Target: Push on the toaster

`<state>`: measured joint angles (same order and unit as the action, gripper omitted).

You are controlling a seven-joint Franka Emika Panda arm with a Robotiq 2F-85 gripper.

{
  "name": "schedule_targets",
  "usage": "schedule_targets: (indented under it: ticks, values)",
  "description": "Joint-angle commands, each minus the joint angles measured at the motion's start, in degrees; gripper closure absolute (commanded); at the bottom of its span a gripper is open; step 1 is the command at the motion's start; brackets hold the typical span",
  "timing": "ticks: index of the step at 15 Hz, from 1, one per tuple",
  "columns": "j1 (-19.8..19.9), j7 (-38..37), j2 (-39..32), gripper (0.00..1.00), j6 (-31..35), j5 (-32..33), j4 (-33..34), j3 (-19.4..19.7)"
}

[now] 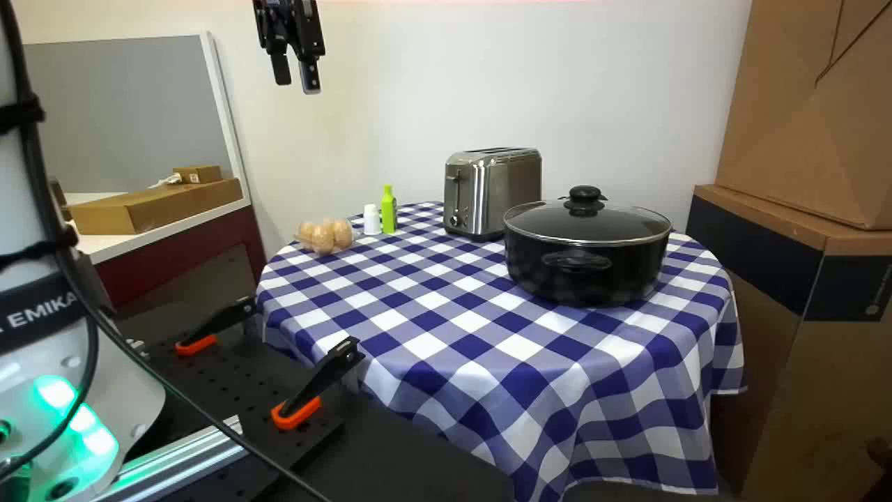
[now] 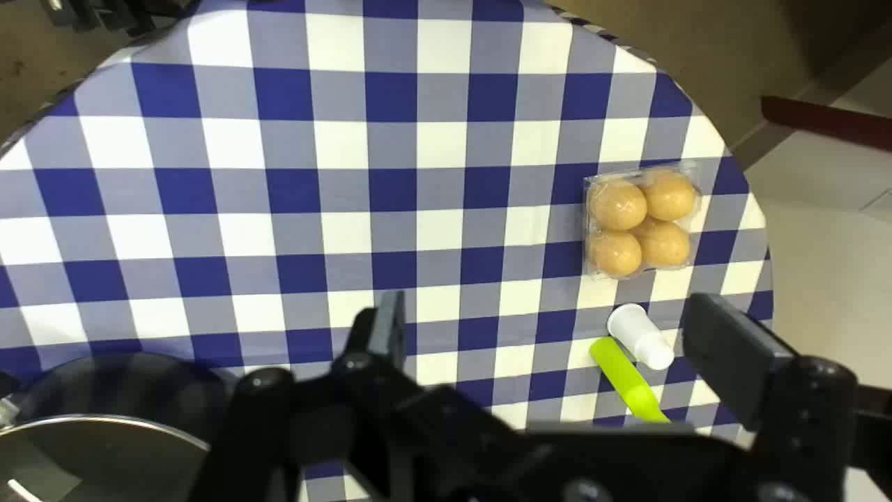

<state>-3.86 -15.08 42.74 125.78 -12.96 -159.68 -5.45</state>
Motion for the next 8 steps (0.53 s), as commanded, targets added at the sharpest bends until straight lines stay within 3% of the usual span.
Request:
schedule_targets:
  ticks: [1,8]
  values:
    - [0.25,0.14,-0.05,0.00,-0.26,-0.14,-0.10,-0.19]
    - [5.64,-0.32,-11.69,0.00,2.18,6.84,9.25,-0.50]
